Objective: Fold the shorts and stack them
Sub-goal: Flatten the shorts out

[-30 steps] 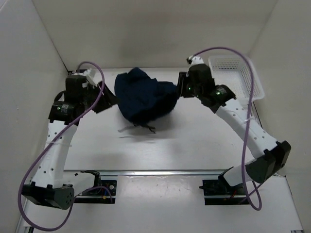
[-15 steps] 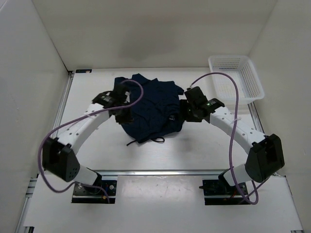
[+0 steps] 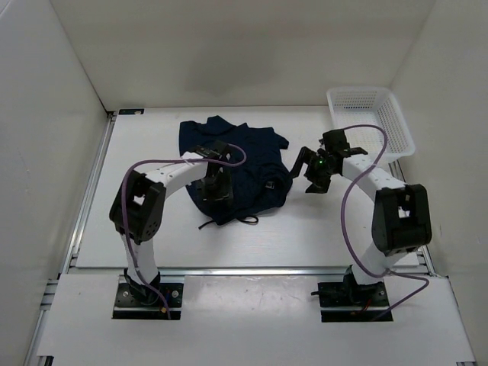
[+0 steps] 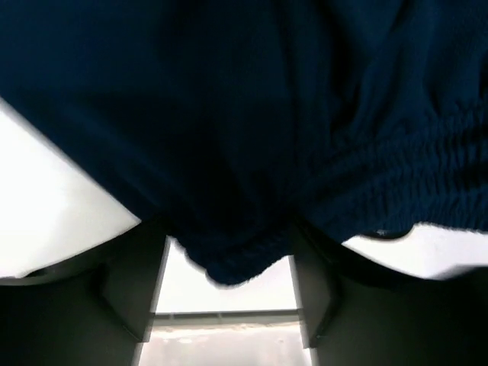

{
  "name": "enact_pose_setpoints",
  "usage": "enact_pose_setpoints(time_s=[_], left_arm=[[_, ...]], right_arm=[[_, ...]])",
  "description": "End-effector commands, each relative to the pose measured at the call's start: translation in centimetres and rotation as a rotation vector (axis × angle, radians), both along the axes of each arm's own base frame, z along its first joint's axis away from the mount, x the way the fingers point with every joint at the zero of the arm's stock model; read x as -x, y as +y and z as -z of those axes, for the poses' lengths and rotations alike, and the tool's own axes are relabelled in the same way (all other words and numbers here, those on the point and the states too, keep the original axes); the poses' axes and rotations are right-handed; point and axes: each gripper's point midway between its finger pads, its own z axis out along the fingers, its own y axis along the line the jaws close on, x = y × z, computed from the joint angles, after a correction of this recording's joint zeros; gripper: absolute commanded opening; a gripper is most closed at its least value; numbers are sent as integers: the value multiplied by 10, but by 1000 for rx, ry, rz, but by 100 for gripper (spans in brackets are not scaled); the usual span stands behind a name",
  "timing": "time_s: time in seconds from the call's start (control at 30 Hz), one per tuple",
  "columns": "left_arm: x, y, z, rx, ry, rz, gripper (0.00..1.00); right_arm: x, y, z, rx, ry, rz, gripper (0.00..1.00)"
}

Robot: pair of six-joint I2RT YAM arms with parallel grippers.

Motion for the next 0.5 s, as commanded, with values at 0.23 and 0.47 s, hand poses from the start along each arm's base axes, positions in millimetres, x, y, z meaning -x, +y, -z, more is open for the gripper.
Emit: enact_pose_setpoints(time_s=[0.23, 0.47], left_arm=[[-20, -11, 4, 65, 8, 13, 10], [-33, -1, -50, 116, -82, 2, 10]], right_arm=[[10, 62, 27, 80, 51, -221, 83], [-1, 46, 43, 296, 33, -203, 3]])
